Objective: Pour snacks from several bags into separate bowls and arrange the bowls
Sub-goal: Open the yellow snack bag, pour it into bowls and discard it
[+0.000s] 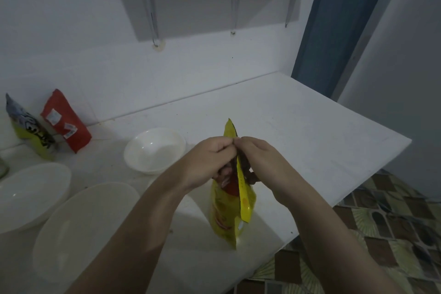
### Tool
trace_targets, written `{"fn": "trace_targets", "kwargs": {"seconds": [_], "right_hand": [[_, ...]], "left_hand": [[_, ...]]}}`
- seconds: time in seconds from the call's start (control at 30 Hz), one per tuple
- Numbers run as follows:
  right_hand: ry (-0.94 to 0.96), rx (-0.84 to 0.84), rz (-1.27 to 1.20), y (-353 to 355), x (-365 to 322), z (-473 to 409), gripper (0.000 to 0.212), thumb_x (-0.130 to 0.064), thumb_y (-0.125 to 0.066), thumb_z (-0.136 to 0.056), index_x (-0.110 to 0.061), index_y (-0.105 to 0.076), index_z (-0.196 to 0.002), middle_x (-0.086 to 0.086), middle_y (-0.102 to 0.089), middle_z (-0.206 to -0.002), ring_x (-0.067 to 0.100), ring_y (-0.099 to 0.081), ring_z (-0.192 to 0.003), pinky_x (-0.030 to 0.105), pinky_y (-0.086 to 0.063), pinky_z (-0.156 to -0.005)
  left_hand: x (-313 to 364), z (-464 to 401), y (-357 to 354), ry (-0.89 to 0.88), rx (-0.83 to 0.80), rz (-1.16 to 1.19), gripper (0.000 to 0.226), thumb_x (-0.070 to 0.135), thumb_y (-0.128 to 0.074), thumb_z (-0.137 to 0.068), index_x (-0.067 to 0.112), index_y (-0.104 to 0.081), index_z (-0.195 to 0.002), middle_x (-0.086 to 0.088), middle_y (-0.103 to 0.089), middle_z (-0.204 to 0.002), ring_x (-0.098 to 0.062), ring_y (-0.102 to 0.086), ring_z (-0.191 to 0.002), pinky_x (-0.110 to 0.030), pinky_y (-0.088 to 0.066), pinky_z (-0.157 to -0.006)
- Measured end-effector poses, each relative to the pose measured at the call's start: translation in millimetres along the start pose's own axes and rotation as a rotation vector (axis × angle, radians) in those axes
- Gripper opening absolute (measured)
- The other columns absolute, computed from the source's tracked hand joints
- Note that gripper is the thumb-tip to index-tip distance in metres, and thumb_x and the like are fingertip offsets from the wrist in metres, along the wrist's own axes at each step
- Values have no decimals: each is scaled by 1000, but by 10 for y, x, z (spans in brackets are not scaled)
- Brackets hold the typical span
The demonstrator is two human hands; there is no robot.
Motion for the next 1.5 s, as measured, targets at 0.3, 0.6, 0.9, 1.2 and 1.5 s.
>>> {"fn": "trace_targets", "kwargs": {"seconds": [0.3, 0.6, 0.9, 1.2, 1.5], "right_hand": [[177, -30, 92, 141, -103, 50, 33, -22, -36, -103, 4, -53, -92, 21, -54, -75, 28, -56, -65, 44, -52, -62], [285, 9, 160, 192, -158, 87, 25, -16, -41, -98, -2, -44, -77, 12, -50, -67, 32, -55, -65, 55, -54, -66], [376, 21, 203, 63, -154, 234, 26, -16, -39, -102, -11, -57, -84, -14, -63, -66, 11, -60, -63, 41, -56, -64], [400, 22, 395, 48, -125, 290, 31, -22, -42, -100, -29, -43, -71, -17, -55, -64, 9, -53, -63, 43, -52, -63], [404, 136, 300, 52, -105, 285, 27, -19, -47, -97, -11, -47, -71, 9, -59, -66, 25, -57, -64, 43, -50, -60]], "left_hand": [[59, 20, -77, -222, 139, -32, 27, 7, -47, -96, 4, -51, -70, -8, -48, -51, -20, -47, -47, -29, -40, -49], [68, 36, -113, -471, 239, -214, 28, 36, -46, -89, 33, -42, -62, 11, -46, -49, -5, -40, -47, -22, -33, -48], [173, 91, -31, -267, 269, -148, 36, 27, -45, -100, 5, -52, -71, -1, -52, -50, -16, -48, -49, -32, -42, -52], [289, 144, 23, -107, 124, -382, 31, 25, -46, -91, -2, -57, -79, -14, -66, -69, -16, -57, -60, -42, -52, -68], [133, 105, -49, -107, 171, -122, 23, 22, -47, -85, 4, -58, -74, 4, -60, -58, -12, -53, -58, -29, -44, -60]]}}
Point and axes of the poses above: each hand's wrist, its own z-axis away from the middle knuckle, its own y-axis out of the back of the hand, x = y × z, the point moved 3 cm from there along -z, towards the middle knuckle
